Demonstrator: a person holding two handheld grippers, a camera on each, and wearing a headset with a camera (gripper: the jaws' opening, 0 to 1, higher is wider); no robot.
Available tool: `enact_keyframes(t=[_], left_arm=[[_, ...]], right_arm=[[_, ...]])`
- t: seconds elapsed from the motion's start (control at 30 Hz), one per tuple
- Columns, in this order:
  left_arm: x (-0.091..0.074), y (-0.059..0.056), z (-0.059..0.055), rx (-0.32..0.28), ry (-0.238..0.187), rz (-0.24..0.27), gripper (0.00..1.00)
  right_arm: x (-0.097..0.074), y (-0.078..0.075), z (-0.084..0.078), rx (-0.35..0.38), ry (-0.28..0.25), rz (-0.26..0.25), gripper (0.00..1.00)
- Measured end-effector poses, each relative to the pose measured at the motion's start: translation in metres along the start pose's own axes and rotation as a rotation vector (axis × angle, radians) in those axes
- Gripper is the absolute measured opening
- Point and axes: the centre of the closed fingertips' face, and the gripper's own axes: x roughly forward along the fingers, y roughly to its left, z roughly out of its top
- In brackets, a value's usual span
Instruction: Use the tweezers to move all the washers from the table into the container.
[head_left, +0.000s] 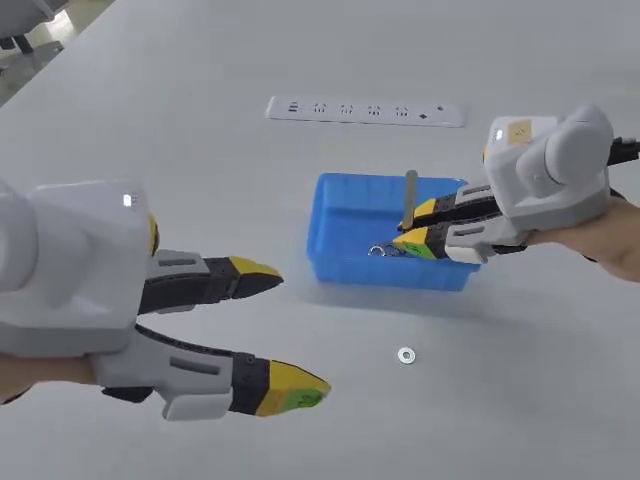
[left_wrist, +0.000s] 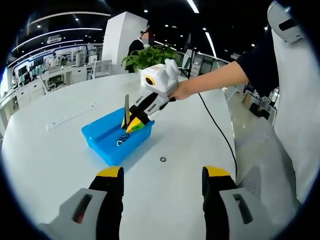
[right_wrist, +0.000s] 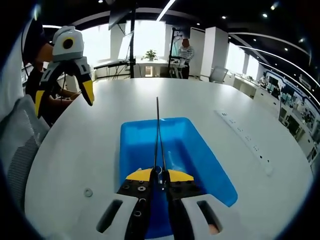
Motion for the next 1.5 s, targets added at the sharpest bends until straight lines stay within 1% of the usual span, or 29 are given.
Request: enact_keyframes(t=[0.1,0.2,0.27,0.4,0.47,0.6,0.67,0.7,0.77,0.8,0.87,0.9,0.93,0.97,1.0,1.03,1.07,1.1,1.13,1.17,1.2,1.27,1.33,1.4,1.47,1.5], left_arm=[[0.000,0.000,0.000,0.007,0.004,0.001,0.68],[-0.001,0.001,0.003,0.000,-0.008,0.003,0.68],[-0.001,0.004,0.005,0.002,-0.014,0.011,0.68],[-0.001,0.010,0.013,0.009,-0.029,0.023,0.68],[0.001,0.013,0.018,0.026,-0.036,0.028,0.68],[0.004,0.025,0.030,0.045,-0.051,0.035,0.68],[0.007,0.033,0.037,0.066,-0.050,0.038,0.67],[0.009,0.038,0.040,0.081,-0.055,0.041,0.67],[0.013,0.048,0.051,0.091,-0.069,0.051,0.66],[0.017,0.054,0.058,0.099,-0.081,0.056,0.66],[0.025,0.058,0.070,0.118,-0.099,0.046,0.64],[0.029,0.060,0.075,0.127,-0.104,0.042,0.63],[0.036,0.060,0.083,0.158,-0.119,0.030,0.61],[0.041,0.060,0.088,0.178,-0.128,0.019,0.59],[0.046,0.058,0.093,0.183,-0.133,0.011,0.56],[0.053,0.055,0.100,0.178,-0.144,-0.010,0.51],[0.058,0.052,0.104,0.183,-0.149,-0.035,0.48],[0.063,0.057,0.105,0.196,-0.145,-0.052,0.46],[0.068,0.055,0.106,0.204,-0.137,-0.053,0.46],[0.074,0.053,0.107,0.228,-0.124,-0.064,0.46],[0.078,0.054,0.108,0.237,-0.120,-0.068,0.46],[0.083,0.055,0.111,0.239,-0.118,-0.077,0.44],[0.085,0.056,0.114,0.240,-0.120,-0.091,0.35],[0.086,0.058,0.112,0.243,-0.114,-0.102,0.26],[0.086,0.059,0.108,0.250,-0.092,-0.111,0.25],[0.085,0.059,0.108,0.250,-0.090,-0.114,0.25]], right_arm=[[0.000,0.000,0.000,-0.001,0.002,0.002,0.10],[0.000,0.000,0.002,-0.002,-0.003,-0.003,0.10],[-0.001,-0.001,0.004,-0.004,-0.007,-0.009,0.10],[-0.003,-0.003,0.007,-0.009,-0.012,-0.015,0.10],[-0.004,-0.004,0.008,-0.009,-0.013,-0.017,0.10],[-0.006,-0.004,0.010,-0.012,-0.014,-0.018,0.10],[-0.007,-0.004,0.011,-0.014,-0.016,-0.018,0.10],[-0.008,-0.003,0.011,-0.016,-0.016,-0.017,0.10],[-0.008,-0.002,0.011,-0.019,-0.014,-0.014,0.10],[-0.008,-0.002,0.012,-0.020,-0.015,-0.012,0.10],[-0.009,0.000,0.015,-0.029,-0.018,-0.008,0.10],[-0.010,0.001,0.016,-0.028,-0.021,-0.007,0.10],[-0.010,0.002,0.018,-0.031,-0.025,-0.006,0.10],[-0.010,0.002,0.019,-0.034,-0.026,-0.005,0.10],[-0.009,0.002,0.019,-0.035,-0.027,-0.003,0.10],[-0.009,0.003,0.020,-0.037,-0.029,0.001,0.10],[-0.009,0.004,0.021,-0.041,-0.028,0.004,0.10],[-0.010,0.005,0.022,-0.043,-0.030,0.006,0.10],[-0.010,0.006,0.023,-0.045,-0.032,0.009,0.10],[-0.010,0.007,0.024,-0.048,-0.034,0.012,0.10],[-0.010,0.007,0.025,-0.050,-0.036,0.012,0.10],[-0.011,0.008,0.026,-0.053,-0.040,0.017,0.10],[-0.011,0.009,0.028,-0.054,-0.044,0.019,0.10],[-0.011,0.010,0.028,-0.057,-0.046,0.023,0.10],[-0.011,0.011,0.027,-0.056,-0.045,0.026,0.10],[-0.011,0.011,0.027,-0.056,-0.045,0.026,0.10]])
